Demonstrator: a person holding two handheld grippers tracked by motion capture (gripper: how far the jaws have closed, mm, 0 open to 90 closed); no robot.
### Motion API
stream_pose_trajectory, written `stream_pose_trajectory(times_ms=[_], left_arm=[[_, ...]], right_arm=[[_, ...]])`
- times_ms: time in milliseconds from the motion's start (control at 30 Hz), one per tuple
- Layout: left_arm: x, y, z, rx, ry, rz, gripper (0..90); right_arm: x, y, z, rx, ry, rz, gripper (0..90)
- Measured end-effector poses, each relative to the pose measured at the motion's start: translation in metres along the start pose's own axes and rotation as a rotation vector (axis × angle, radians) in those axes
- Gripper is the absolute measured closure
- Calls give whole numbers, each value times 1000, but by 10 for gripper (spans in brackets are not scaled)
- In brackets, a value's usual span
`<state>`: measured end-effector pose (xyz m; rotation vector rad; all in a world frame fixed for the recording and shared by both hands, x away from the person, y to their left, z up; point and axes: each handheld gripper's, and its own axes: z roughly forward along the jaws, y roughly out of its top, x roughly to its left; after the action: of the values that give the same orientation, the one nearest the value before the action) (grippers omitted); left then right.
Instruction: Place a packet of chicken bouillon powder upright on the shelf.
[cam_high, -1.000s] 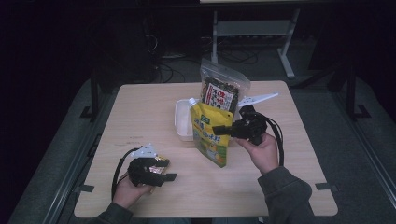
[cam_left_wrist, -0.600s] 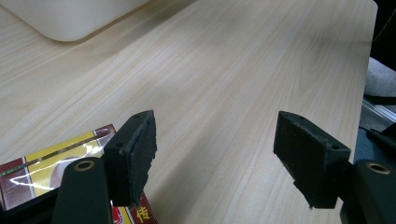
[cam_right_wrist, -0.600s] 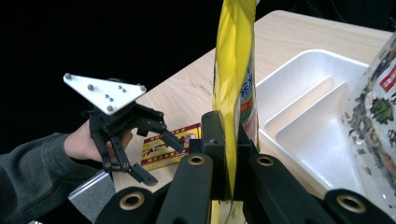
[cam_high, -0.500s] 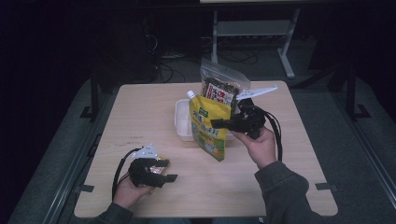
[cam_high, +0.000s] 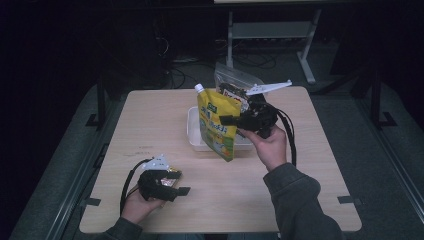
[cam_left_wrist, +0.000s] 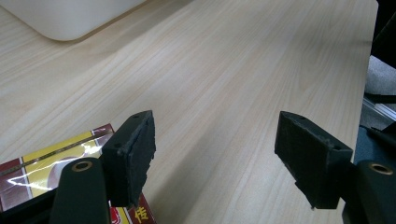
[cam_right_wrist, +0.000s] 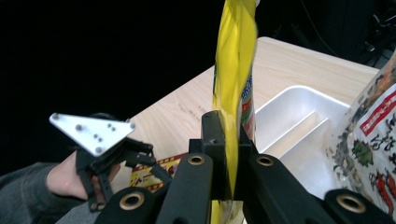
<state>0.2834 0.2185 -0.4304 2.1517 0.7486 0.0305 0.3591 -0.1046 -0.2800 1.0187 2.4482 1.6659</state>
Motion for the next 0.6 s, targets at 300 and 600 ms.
stream_pose_trajectory(times_ms=[300,600], left_arm=[[1,0,-1,-2,1,0,283],[1,0,-1,-8,0,-2,282]], right_arm=[[-9,12,15,-36,-52,25,895],[-12,23,31,-75,-106,51,896]])
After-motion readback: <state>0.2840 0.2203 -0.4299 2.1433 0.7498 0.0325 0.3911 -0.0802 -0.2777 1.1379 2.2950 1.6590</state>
